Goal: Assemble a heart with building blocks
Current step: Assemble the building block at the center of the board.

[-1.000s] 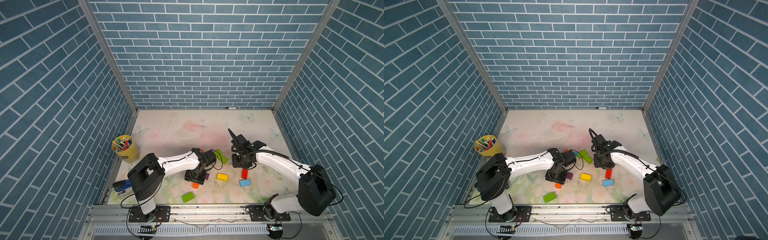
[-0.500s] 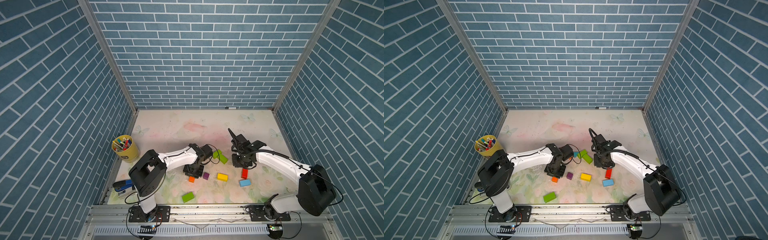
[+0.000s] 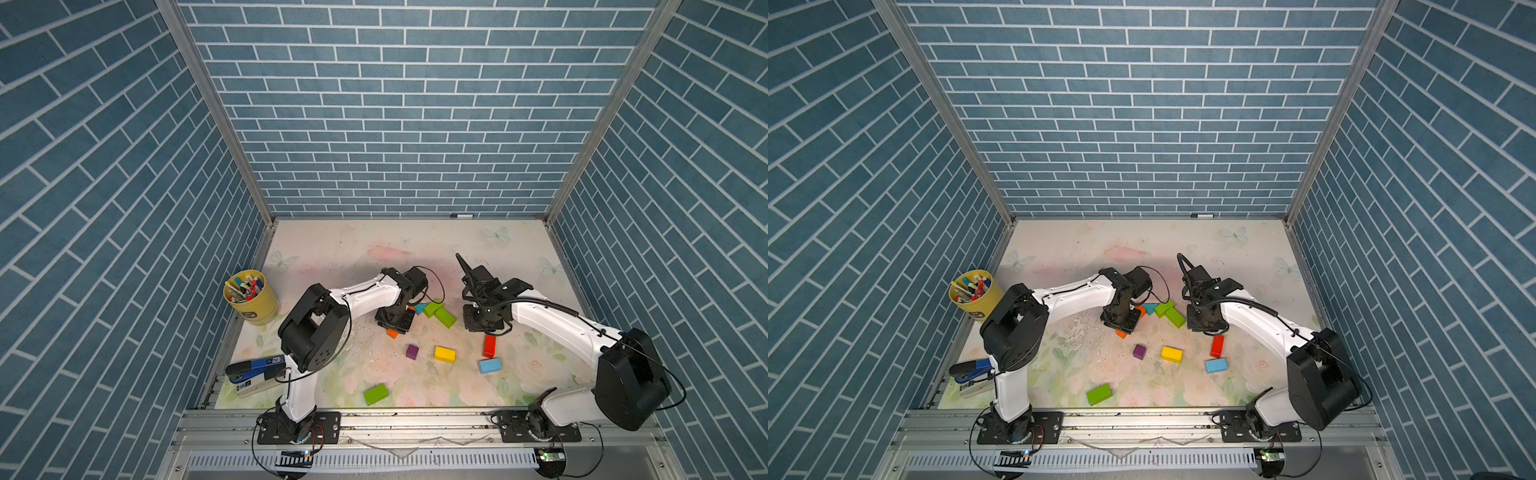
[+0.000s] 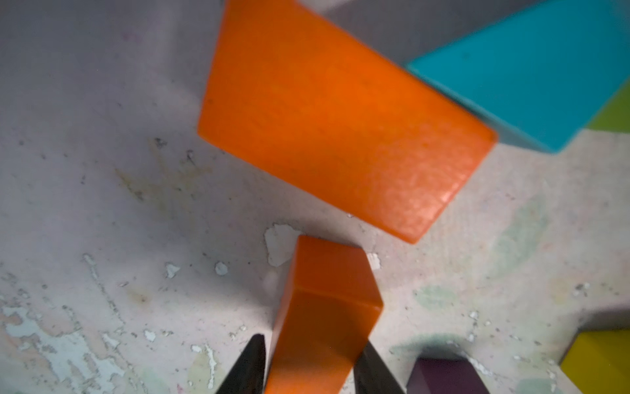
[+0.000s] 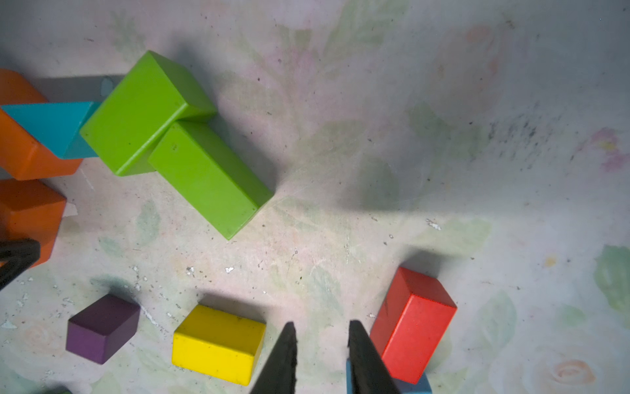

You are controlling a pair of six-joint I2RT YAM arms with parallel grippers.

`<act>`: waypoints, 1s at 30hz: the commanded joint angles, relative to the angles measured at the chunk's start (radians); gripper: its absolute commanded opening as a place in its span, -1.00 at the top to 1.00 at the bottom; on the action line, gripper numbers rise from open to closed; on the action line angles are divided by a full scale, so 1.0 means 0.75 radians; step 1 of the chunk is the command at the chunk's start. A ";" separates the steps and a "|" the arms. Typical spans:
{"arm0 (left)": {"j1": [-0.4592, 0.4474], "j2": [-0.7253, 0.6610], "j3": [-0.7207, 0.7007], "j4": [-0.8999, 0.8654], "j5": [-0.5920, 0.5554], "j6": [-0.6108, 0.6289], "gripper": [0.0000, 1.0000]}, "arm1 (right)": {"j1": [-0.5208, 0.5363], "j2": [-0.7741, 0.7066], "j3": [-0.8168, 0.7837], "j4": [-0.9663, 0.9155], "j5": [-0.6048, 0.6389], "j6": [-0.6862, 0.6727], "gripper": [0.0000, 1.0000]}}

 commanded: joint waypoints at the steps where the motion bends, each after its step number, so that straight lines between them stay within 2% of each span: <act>1: 0.007 0.003 0.043 -0.037 -0.042 0.056 0.33 | -0.007 -0.016 0.039 -0.046 0.024 0.043 0.41; 12: 0.049 0.037 0.107 -0.050 -0.049 0.166 0.55 | -0.007 0.001 0.055 -0.041 0.017 0.042 0.42; 17: 0.049 0.050 0.095 -0.045 -0.028 0.179 0.57 | -0.009 -0.002 0.053 -0.042 0.018 0.041 0.42; 20: 0.050 0.054 0.087 -0.042 -0.029 0.179 0.37 | -0.009 -0.002 0.054 -0.044 0.019 0.041 0.42; 24: 0.049 0.055 0.079 -0.044 -0.063 0.170 -0.01 | -0.009 -0.006 0.053 -0.048 0.022 0.043 0.42; 30: 0.048 0.022 0.044 -0.050 -0.077 0.163 -0.10 | -0.009 -0.025 0.041 -0.053 0.022 0.047 0.41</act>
